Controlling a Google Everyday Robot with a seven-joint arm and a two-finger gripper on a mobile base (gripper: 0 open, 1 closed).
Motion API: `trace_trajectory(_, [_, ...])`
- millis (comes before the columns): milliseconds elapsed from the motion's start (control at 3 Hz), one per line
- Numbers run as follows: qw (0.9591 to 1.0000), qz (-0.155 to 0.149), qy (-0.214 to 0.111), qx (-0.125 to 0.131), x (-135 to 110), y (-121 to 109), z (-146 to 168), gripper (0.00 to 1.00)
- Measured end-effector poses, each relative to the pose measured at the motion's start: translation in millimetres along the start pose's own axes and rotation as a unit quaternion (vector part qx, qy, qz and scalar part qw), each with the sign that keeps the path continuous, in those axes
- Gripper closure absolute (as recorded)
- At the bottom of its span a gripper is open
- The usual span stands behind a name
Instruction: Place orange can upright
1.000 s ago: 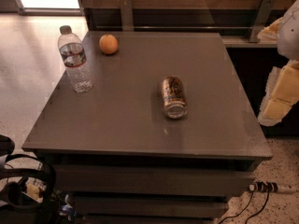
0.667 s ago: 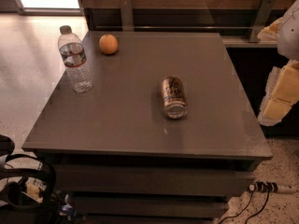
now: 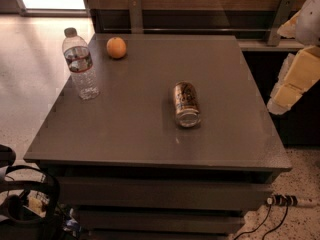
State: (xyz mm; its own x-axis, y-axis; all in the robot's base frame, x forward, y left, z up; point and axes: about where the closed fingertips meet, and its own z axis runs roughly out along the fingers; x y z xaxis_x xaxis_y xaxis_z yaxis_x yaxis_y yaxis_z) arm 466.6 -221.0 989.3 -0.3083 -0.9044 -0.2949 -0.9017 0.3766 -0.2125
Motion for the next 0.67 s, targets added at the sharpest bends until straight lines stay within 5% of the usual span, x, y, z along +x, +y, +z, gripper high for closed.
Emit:
trace_trajectory(333, [0.9974,0.066,-0.023,-0.019,-20.4,-7.9,11.2,0.0])
trace_trajectory(667, [0.9916,0.126,-0.012,-0.027,-47.6,-3.1,17.9,0.0])
